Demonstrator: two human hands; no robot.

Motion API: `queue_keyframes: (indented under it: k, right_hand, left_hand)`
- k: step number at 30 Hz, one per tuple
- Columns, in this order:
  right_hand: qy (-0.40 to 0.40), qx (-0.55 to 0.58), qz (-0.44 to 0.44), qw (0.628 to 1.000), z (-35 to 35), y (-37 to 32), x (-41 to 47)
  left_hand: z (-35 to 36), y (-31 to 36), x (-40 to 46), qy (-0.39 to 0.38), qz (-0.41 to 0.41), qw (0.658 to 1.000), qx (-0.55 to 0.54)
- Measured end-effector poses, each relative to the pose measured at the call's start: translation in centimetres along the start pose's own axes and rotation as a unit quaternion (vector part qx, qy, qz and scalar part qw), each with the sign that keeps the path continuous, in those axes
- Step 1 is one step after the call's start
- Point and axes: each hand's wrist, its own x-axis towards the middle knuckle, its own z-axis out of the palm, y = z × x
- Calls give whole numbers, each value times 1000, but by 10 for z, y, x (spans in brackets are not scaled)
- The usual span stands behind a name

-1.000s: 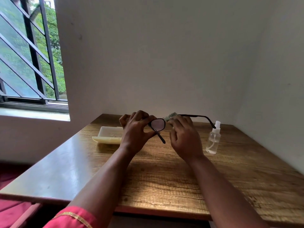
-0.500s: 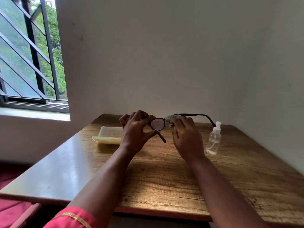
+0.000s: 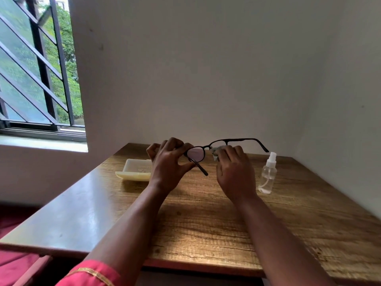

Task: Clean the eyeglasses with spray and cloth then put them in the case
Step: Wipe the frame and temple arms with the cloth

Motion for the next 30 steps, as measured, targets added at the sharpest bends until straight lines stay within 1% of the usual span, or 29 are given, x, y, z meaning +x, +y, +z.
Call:
queue_keyframes:
  k: [3,7,10,16,18,21,23,25,27,30]
  right_hand:
    - [3,-4,-6,1000,4,2,-1]
    - [-5,5,45,999,9,7,-1]
    - [-14,8,63,998,7,7,-2]
    - [-38,93,16,995,5,3,-4]
    - [-30,86,20,996,6,4,-3]
    - [-18,57,58,997,8,7,-1]
    - [-22,46,83,995,6,8,-2]
    - [-34,43,79,995,3,7,-2]
    - [-42,64,50,996,-1,5,-2]
    - [-23,153,36,987,-7,-1,0]
  left_hand:
    - [1,2,-1,-3,13,1000,5]
    - [1,4,-1,-2,14,1000,3]
    - [0,2,-1,-9,8,1000,21]
    - [0,1,-2,-21,2,999,34]
    - [0,1,-2,-26,8,999,30]
    - [-1,7,-2,-30,21,999,25]
    - [-3,9,-2,-27,24,999,31]
    - [-6,9,-1,-24,16,999,33]
    - [-7,6,-1,-26,8,999,32]
    - [-6,6,-2,-30,-3,999,25]
